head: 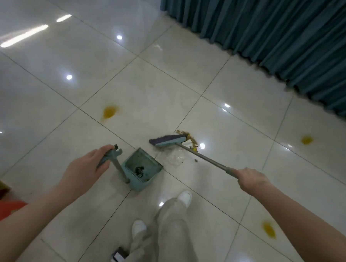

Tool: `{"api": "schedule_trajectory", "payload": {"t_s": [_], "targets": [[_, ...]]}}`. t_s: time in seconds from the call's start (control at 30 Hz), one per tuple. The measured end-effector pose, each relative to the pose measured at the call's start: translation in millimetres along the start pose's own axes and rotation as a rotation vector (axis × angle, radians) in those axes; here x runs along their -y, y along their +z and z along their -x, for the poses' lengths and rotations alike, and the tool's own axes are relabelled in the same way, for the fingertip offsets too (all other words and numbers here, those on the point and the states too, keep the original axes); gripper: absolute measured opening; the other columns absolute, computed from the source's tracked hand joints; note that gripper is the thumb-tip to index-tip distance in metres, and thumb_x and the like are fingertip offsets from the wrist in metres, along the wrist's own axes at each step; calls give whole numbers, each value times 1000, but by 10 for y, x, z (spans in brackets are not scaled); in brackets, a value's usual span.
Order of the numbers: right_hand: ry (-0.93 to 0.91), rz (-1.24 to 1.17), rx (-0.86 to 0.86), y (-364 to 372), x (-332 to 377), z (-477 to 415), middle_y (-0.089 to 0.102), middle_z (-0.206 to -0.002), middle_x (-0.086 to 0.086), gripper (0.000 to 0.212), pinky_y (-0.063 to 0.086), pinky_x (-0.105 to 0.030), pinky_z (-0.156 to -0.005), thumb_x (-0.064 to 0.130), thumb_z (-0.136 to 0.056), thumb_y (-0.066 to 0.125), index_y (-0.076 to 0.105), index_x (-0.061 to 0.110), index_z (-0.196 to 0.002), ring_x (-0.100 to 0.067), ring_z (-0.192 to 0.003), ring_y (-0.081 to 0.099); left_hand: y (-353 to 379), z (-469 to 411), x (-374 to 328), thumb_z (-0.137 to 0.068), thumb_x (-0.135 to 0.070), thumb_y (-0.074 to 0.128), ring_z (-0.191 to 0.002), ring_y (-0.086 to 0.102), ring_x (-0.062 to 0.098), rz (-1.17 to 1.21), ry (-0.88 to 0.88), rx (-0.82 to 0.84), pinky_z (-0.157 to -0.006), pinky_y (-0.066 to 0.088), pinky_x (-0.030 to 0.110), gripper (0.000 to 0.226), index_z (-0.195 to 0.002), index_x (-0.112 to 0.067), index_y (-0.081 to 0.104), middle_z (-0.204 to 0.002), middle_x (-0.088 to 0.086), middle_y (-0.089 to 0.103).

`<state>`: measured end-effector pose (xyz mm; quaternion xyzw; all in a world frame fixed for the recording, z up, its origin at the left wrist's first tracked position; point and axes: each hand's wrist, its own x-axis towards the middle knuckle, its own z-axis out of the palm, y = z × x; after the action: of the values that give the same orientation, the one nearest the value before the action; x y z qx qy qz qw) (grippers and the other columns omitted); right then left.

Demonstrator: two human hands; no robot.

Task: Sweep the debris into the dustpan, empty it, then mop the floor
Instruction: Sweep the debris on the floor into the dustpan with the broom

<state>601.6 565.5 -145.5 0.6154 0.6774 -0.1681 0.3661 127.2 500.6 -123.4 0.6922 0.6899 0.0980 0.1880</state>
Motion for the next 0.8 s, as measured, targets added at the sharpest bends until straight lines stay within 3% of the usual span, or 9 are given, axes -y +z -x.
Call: {"api": "schedule_trajectory", "payload": {"t_s": [0.2, 0.3, 0.53, 0.8], "targets": [[32, 5, -40, 135, -228, 358, 61, -115, -6, 60, 49, -34, -78, 14, -96, 37, 27, 47, -145, -26, -103, 62, 64, -78, -173, -91, -23, 57, -64, 60, 21, 19, 93, -1, -57, 51, 37, 38, -126, -29, 44, -92, -3, 63], [43, -53, -61, 124, -206, 492, 61, -114, -7, 55, 43, -32, -72, 22, -98, 39, 28, 49, -144, -27, -103, 62, 82, -90, -207, -89, -21, 59, -60, 58, 21, 10, 139, 1, -53, 50, 36, 39, -124, -28, 44, -89, -1, 64], [127, -341, -105, 99, -146, 544, 63, -119, -9, 47, 51, -34, -85, 27, -93, 49, 47, 39, -139, -29, -105, 61, 82, -7, -230, -91, -25, 56, -62, 58, 20, 30, 142, 0, -52, 44, 30, 35, -124, -28, 44, -94, -2, 65], [231, -590, -113, -171, 241, 64, 63, -95, -9, 33, 46, -28, -67, 16, -90, 50, 65, 19, -120, -28, -80, 59, 190, 53, -338, -90, -23, 58, -61, 58, 20, 47, 106, -2, -52, 46, 31, 37, -124, -28, 44, -89, -1, 64]]}}
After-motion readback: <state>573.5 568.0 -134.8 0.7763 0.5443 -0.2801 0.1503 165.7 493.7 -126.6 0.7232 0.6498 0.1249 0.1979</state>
